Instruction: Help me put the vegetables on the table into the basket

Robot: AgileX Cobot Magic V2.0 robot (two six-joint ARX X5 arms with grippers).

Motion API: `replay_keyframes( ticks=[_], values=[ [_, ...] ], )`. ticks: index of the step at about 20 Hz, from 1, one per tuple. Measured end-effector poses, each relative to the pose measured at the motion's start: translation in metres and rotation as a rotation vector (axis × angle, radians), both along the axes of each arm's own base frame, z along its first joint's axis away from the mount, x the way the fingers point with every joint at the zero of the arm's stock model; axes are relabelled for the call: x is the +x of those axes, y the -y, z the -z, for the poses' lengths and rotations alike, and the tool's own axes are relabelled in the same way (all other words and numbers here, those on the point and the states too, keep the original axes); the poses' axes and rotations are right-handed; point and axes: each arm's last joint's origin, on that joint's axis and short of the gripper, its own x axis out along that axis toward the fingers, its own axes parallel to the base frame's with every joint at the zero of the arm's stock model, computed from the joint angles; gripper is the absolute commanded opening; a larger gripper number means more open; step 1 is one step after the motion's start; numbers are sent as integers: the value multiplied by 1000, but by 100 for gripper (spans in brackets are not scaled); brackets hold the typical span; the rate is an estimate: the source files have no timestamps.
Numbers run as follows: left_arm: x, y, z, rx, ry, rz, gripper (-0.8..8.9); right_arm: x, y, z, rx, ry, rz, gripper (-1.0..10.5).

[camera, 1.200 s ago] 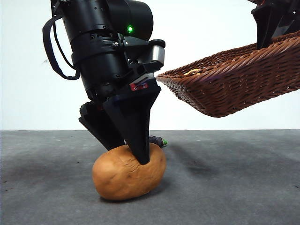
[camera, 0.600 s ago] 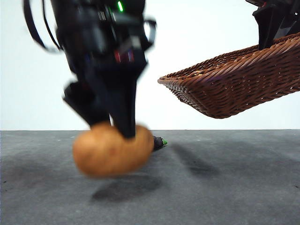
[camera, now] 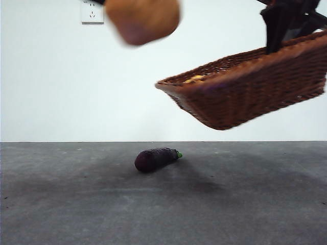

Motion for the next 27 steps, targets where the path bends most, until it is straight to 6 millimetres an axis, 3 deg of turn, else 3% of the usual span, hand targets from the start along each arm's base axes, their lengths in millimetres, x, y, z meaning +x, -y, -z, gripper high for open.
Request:
replay_keyframes(
  ticks=[3, 9, 11, 13, 17, 20, 23, 25, 27],
  values=[
    [5, 14, 0, -66, 32, 21, -8, -5, -21, 0, 10, 6, -47, -11],
    [27, 49, 30, -35, -3, 29, 8, -12, -46, -1, 32, 13, -83, -12],
    [25, 55, 33, -37, -8, 43, 197, -13, -48, -1, 31, 9, -82, -11],
    [26, 59, 39, -22, -21, 49, 513, -14, -48, -1, 32, 7, -80, -11],
    [29, 63, 35, -68, 11, 39, 540, -14, -48, -1, 6, 12, -71, -12],
    [35, 60, 12, -81, 47, 22, 540, -15, -46, 0, -44, 3, -63, -11],
    [45, 48, -13, -1, 181, -121, 539, -10, -32, 0, -51, 6, -31, -11],
    [61, 31, -18, 46, 215, -225, 538, -4, -13, 1, -58, -2, 18, -11],
    [84, 10, -9, 99, 161, -300, 534, 0, 10, 1, -51, -25, 60, -11]
  ],
)
